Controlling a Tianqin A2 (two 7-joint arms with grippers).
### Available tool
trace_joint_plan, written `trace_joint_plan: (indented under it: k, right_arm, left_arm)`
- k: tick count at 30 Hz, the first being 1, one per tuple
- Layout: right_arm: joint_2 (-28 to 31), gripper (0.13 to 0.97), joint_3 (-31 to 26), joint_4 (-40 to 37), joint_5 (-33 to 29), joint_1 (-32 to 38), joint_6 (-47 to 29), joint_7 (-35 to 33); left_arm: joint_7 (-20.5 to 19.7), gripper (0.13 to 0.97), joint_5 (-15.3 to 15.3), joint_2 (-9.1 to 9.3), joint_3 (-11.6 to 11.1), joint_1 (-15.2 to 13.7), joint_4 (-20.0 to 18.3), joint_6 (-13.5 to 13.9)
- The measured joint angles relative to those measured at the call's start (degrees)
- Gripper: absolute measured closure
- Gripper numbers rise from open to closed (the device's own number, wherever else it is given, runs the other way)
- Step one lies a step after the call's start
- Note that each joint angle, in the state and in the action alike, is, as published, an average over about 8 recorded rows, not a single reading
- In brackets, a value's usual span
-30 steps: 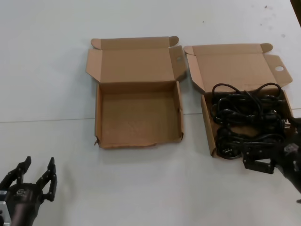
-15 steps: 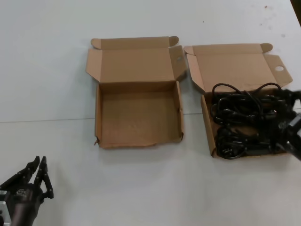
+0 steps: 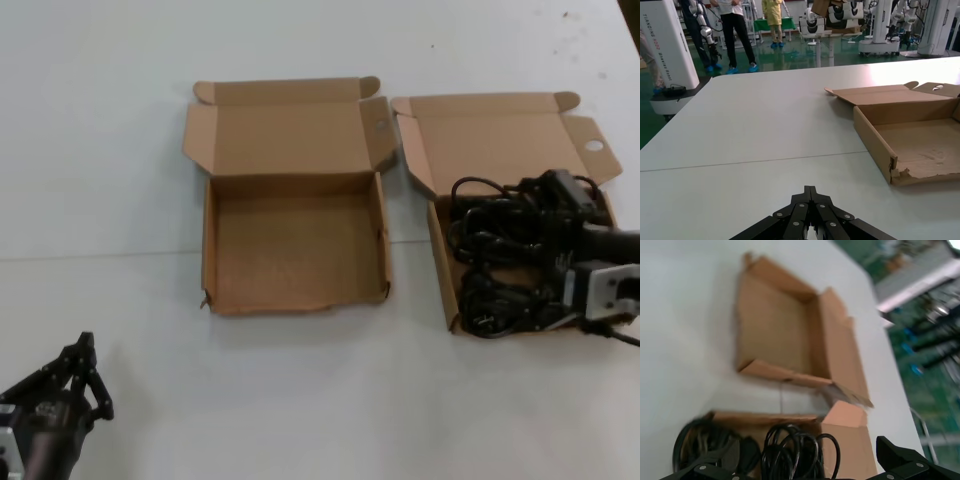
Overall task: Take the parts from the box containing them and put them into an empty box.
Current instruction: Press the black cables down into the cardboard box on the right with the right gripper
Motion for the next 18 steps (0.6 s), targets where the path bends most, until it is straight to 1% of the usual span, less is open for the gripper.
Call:
trace_joint_plan:
  k: [4,7,12,18]
  right_arm:
    - [-2.46,0.129,2.70,-2.27,-10.71,1.02,-6.12,0.00]
    - [-5.15,0.129,8.16,-3.87,-18.82,-0.52,-10.95,0.00]
    - [-11.22,0.129,21.70,-6.48,-32.17,-5.52,-19.47,0.00]
    - [-20.38,0.129,39.45,-9.08,-47.57,-11.00,-28.82,0.00]
  left_arm:
    - [0.00,0.940,0.00,0.00,0.00,0.00,0.00,0.00]
    - [0.00,0.940,0.00,0.00,0.00,0.00,0.00,0.00]
    - [0.00,0.940,0.00,0.00,0.00,0.00,0.00,0.00]
    - [0.00,0.940,0.01,0.00,0.00,0.00,0.00,0.00]
